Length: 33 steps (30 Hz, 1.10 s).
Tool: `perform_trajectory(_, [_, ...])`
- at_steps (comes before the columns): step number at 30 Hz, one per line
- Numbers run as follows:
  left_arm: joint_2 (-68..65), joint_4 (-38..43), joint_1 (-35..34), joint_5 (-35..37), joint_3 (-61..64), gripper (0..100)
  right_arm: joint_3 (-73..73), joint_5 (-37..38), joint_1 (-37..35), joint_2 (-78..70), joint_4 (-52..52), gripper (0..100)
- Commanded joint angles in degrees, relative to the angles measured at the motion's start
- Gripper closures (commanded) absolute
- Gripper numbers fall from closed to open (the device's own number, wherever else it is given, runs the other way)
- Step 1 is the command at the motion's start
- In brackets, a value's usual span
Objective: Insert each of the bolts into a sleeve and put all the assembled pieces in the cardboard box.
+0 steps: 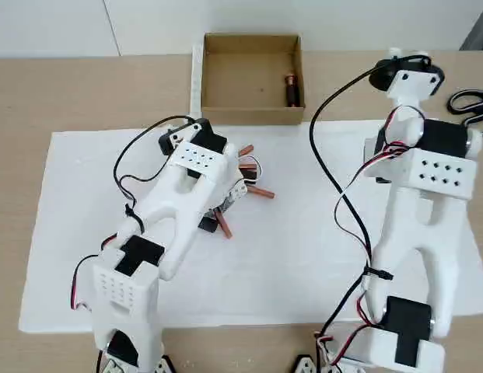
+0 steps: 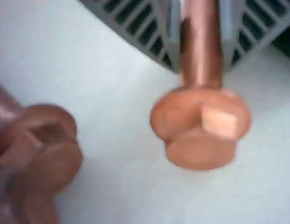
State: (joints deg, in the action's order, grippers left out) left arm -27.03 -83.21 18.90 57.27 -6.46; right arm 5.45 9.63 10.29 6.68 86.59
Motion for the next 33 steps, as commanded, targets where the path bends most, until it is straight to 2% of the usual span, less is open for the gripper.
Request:
perform_trajectory(1, [0.9, -0.7, 0.1, 0.2, -3.2, 99, 0.2, -0.4, 0.4, 2.9, -0.9, 99.5])
perform_trajectory(14, [0.9, -14.5, 2.1, -0.9, -19.5, 99, -1.5, -0.4, 0.5, 2.9, -1.4, 99.5])
perform_trajectory(20, [1.8, -17.3, -4.3, -16.8, -22.2, 99, -1.7, -0.4, 0.4, 2.9, -1.6, 99.5])
perform_trajectory(29, [18.9, -17.3, -14.9, -33.6, -19.0, 99, -1.7, -0.4, 0.4, 2.9, -1.7, 99.5])
perform_trajectory(33, [23.5, -17.3, -15.1, -49.7, -10.7, 99, -1.7, -0.4, 0.4, 3.3, -1.4, 99.5])
